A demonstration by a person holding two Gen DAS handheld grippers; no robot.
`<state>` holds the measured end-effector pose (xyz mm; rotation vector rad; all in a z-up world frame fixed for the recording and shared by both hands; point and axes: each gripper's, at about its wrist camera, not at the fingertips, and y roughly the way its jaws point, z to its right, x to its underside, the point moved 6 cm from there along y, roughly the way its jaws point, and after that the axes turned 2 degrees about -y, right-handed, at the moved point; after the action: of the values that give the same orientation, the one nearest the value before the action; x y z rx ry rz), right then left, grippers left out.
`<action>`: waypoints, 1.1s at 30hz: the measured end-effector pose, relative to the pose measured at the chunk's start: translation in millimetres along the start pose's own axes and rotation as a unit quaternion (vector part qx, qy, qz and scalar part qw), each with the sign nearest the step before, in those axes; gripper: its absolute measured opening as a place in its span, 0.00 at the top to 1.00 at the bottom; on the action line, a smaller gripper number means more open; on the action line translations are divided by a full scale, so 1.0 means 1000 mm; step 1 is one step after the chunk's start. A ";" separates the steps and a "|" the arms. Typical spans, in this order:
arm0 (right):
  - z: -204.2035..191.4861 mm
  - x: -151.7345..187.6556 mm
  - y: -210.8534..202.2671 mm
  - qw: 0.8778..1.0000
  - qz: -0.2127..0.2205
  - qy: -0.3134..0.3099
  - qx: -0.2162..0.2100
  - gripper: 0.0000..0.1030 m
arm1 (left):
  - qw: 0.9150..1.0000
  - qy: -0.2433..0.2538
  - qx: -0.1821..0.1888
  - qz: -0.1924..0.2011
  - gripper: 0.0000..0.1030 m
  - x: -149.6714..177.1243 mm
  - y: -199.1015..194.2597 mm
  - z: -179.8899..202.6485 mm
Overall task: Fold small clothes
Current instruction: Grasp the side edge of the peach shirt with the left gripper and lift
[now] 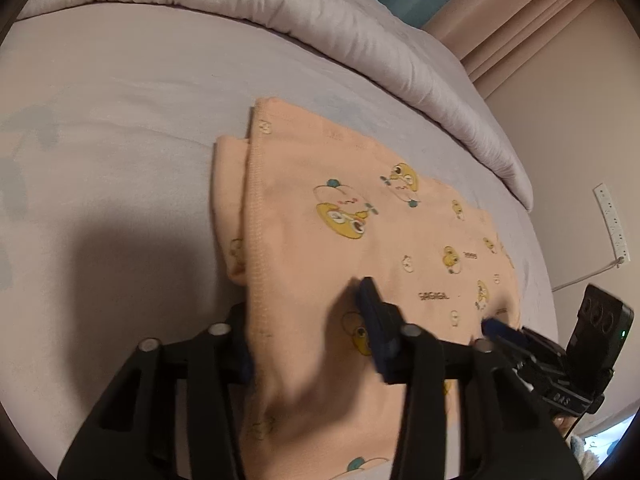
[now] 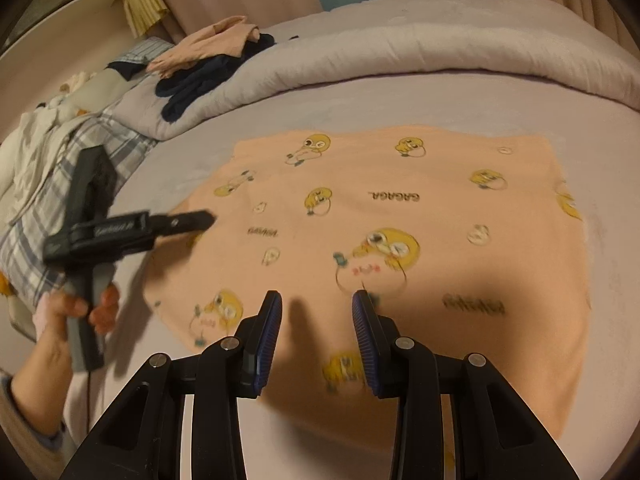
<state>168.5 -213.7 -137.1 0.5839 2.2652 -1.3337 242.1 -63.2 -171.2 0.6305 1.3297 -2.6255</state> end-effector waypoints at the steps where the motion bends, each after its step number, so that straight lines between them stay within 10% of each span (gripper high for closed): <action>1: -0.001 -0.003 0.003 1.000 0.002 -0.001 0.002 0.65 | 1.000 -0.006 0.001 0.000 0.72 0.000 -0.001 -0.003; 19: -0.015 -0.033 0.052 0.998 -0.018 -0.028 0.050 0.73 | 1.000 -0.012 0.002 0.025 0.90 -0.015 -0.024 0.024; 33: 0.042 -0.026 -0.003 0.987 0.026 0.133 -0.081 0.73 | 0.997 0.073 0.024 0.030 0.90 -0.019 -0.028 0.115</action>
<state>194.8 -255.5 -138.9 0.7979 2.5230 -1.0870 216.3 -139.0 -82.3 0.8695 1.2662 -2.6135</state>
